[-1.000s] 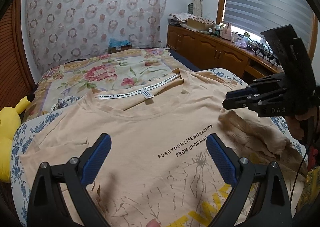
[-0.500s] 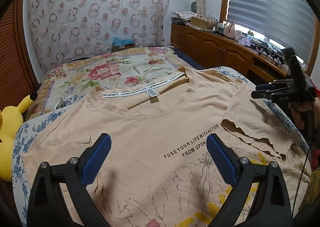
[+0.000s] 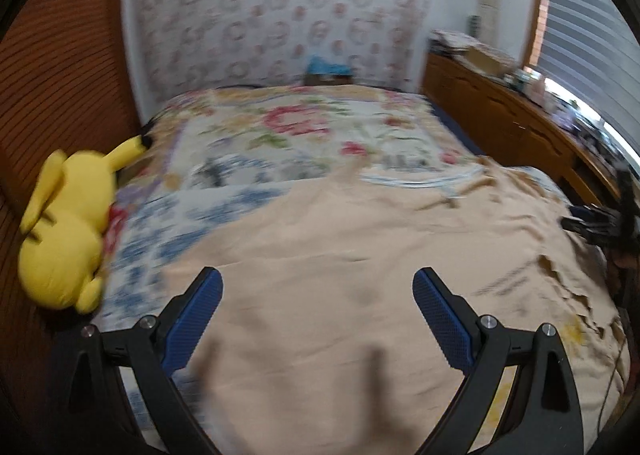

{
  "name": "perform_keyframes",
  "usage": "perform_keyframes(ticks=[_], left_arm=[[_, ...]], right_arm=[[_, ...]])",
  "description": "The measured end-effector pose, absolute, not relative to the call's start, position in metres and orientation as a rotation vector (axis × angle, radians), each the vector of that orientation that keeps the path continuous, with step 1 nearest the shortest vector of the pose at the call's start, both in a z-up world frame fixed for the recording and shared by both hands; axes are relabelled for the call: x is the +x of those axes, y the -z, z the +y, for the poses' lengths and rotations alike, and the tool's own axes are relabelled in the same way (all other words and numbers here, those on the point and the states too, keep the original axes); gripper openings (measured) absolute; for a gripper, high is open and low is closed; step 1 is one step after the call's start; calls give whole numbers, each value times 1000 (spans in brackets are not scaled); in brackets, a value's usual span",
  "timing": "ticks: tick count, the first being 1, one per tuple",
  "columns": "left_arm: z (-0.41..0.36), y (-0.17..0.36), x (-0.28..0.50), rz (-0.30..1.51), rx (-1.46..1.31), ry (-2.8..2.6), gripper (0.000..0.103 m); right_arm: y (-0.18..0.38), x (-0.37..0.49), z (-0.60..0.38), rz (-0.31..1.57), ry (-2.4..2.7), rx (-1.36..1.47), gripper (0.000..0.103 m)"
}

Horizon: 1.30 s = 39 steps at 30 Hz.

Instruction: Fold small clothes

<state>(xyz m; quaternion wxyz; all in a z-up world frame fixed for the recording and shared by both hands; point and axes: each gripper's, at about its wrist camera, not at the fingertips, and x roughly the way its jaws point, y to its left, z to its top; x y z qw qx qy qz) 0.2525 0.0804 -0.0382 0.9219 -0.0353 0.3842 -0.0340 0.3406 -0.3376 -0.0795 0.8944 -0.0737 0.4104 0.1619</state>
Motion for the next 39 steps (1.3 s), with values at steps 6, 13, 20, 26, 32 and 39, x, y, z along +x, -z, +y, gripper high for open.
perform_keyframes(ticks=[6,13,20,26,32,39], left_arm=[[134,56,262,847,-113,-39,81],[156,80,281,914,-168,-52,59],[157,89,288,915,-115,-93,59],[160,91,287,873,-105,-94,62],[163,92,287,873,-105,-84,62],[157,88,287,868,-98,-41,31]], right_arm=[[81,341,-337,855,-343,-160,66],[81,341,-338,854,-343,-161,66],[81,341,-337,854,-343,-161,66],[81,341,-338,854,-344,-161,66],[81,341,-338,854,-344,-160,66],[81,341,-338,853,-344,-161,66]])
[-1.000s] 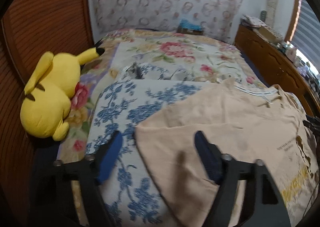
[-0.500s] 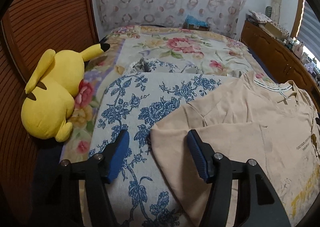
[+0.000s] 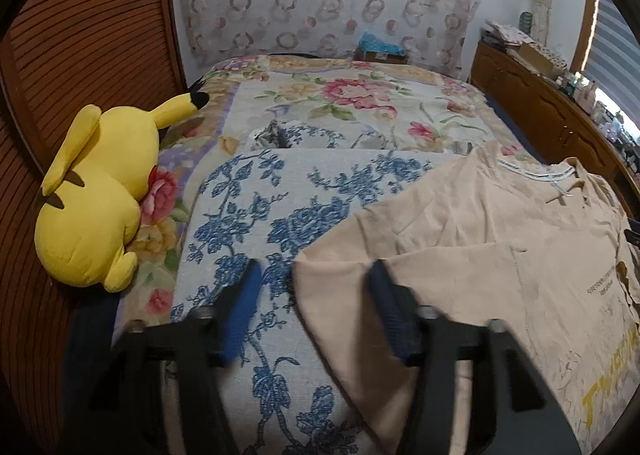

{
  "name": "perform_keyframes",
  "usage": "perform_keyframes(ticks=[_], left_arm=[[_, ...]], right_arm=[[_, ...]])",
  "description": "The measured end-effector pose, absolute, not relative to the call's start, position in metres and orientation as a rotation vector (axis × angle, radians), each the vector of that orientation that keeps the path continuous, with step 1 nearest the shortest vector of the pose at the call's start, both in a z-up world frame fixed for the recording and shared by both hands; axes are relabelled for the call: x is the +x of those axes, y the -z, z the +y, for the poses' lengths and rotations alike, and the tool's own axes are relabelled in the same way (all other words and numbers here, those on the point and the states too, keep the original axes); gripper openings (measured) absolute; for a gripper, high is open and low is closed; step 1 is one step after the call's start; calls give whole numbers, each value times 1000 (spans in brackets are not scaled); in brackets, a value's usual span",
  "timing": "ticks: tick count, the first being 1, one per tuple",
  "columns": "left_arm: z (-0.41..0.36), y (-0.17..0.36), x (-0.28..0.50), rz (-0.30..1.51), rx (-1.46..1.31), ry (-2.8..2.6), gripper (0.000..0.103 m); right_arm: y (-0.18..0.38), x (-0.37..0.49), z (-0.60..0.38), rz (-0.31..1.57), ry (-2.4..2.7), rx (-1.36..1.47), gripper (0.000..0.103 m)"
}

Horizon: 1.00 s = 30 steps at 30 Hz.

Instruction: Fold small clothes

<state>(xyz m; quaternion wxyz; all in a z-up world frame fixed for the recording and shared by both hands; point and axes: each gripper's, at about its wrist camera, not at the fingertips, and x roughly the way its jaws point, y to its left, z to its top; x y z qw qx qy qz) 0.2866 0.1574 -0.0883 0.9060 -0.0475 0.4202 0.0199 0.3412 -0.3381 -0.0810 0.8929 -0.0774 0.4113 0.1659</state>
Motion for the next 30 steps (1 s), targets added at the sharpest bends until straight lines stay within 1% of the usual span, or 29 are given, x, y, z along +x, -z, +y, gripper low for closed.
perform_keyframes(ticks=[2,5,8,9,10,11,12,13,14,15,20,30], left_arm=[[155,87,287,869,-106,-17,16],[151,85,289,878,-106,-11,9],[150,82,289,887,-148,24,7],[149,81,288,884,-155,36,5],[146,79,287,883,-151,49,3],[143,78,286,881,-142,53,1],[141,77,285,876,-138,57,0],[138,75,284,873,-136,70,0],[137,73,283,868,-133,77,0],[134,70,281,860,-132,78,0],[122,52,263,822,-132,131,0],[105,17,193,719,-140,199,0]], right_arm=[[81,341,-338,853,-344,-161,66],[81,341,-338,853,-344,-160,66],[81,341,-339,854,-344,-160,66],[81,341,-338,853,-344,-161,66],[81,341,-338,852,-344,-163,66],[81,341,-338,852,-349,-162,63],[80,341,-338,850,-362,-162,53],[80,341,-337,850,-379,-164,38],[78,341,-333,853,-388,-165,28],[77,342,-331,863,-410,-157,9],[69,337,-320,842,-449,-158,7],[14,278,-312,680,-494,-131,6]])
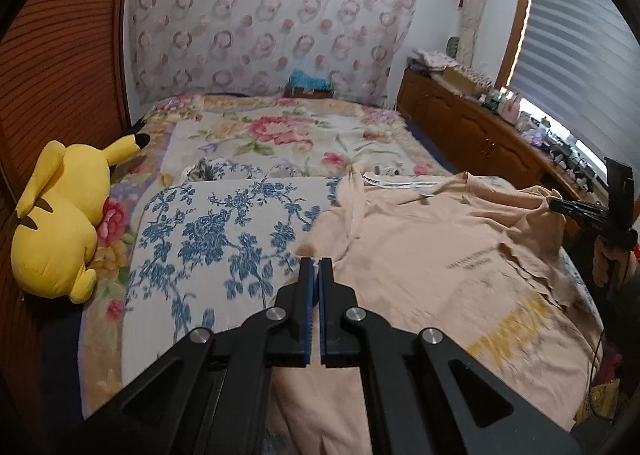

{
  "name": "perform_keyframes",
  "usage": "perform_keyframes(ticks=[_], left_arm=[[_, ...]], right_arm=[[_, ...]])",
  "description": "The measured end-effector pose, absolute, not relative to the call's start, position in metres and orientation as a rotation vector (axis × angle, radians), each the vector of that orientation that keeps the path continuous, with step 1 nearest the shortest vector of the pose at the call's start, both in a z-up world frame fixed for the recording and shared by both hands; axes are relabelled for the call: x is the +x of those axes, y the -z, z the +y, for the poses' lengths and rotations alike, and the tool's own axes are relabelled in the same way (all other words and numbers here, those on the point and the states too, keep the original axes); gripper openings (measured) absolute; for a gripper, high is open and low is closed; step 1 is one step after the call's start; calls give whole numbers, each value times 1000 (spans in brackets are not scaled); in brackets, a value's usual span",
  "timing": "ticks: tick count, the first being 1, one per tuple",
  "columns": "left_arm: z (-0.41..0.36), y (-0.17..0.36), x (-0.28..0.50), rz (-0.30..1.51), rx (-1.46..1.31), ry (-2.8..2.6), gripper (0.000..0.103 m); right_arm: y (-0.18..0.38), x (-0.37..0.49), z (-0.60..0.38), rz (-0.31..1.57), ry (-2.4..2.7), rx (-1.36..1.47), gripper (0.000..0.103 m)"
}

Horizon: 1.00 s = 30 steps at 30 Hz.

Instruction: Fold small clothes

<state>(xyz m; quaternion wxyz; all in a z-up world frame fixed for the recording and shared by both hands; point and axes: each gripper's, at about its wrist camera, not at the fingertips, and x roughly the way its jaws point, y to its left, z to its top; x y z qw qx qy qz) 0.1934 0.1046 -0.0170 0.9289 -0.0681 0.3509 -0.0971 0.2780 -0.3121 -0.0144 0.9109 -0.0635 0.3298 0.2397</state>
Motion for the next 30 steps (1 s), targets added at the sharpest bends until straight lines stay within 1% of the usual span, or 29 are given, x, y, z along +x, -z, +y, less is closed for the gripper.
perform_keyframes(ticks=[7,19,24,30], left_arm=[[111,9,123,670,-147,194,0],[143,7,-5,615,-220,148,0],[148,-1,-43,597,-192,107,0],[147,-19,-57,581,-175,76,0]], right_arm=[[-3,224,-317,624,-499,-128,6],[-4,102,-355,608,-459,-87,6],[-6,61,-370,640,-450,-95,6],[-10,34,-370,678,-465,-129,6]])
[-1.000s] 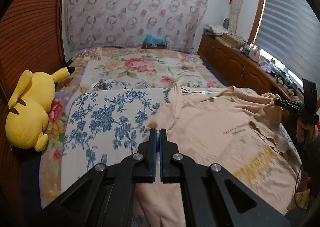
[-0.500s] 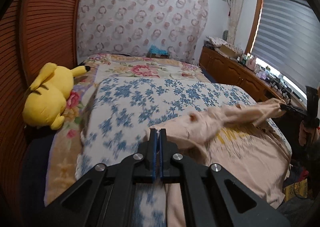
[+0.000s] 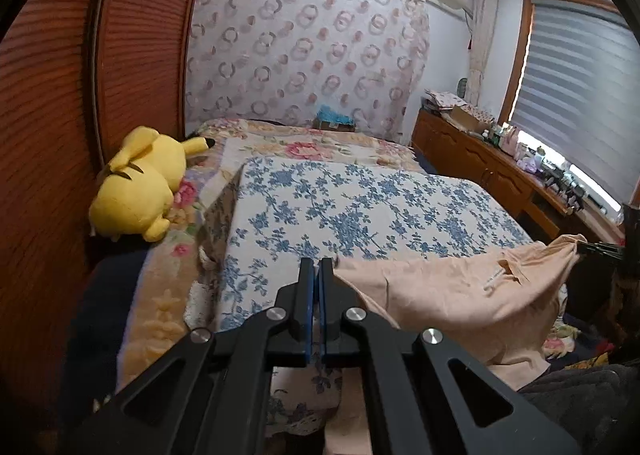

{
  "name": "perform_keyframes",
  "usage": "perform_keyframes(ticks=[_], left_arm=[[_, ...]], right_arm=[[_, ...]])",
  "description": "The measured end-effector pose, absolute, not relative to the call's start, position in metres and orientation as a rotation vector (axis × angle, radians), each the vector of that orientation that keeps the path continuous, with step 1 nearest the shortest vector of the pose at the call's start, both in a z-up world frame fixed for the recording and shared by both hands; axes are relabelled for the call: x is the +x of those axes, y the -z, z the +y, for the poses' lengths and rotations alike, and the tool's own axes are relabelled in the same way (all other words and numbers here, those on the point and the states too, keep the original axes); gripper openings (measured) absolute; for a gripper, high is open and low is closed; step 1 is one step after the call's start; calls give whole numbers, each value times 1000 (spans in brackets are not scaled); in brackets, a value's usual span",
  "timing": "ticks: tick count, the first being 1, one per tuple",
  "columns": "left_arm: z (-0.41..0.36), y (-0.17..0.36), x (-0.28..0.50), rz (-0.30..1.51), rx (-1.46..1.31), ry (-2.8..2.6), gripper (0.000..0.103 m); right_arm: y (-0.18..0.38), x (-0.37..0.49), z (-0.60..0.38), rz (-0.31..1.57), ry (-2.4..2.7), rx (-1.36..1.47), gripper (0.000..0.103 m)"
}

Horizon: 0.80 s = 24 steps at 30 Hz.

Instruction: Fold small clothes

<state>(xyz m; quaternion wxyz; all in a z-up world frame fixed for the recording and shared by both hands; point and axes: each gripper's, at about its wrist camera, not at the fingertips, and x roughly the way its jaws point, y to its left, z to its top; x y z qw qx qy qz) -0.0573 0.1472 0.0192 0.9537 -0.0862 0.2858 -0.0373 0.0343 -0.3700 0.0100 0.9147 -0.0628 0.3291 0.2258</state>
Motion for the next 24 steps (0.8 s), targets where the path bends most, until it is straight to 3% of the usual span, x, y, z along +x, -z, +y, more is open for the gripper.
perform_keyframes(ticks=[6,10,14,15,18,24], left_arm=[[144,-23,-53,582,-152,47,3],[139,-16,-41,606,-158,70,12],[131,-4,-26,648,-158,98,28],[130,1,-20,668,-161,106,39],[126,13,-7,711,-158,131,57],[117,40,23,795,-136,142,57]], right_arm=[[5,28,-364,736,-483,-151,7],[3,28,-363,723,-472,-159,16],[-10,31,-368,689,-454,-146,36],[-12,33,-369,686,-455,-146,39],[-11,42,-368,681,-448,-154,46],[17,78,-367,728,-444,-108,51]])
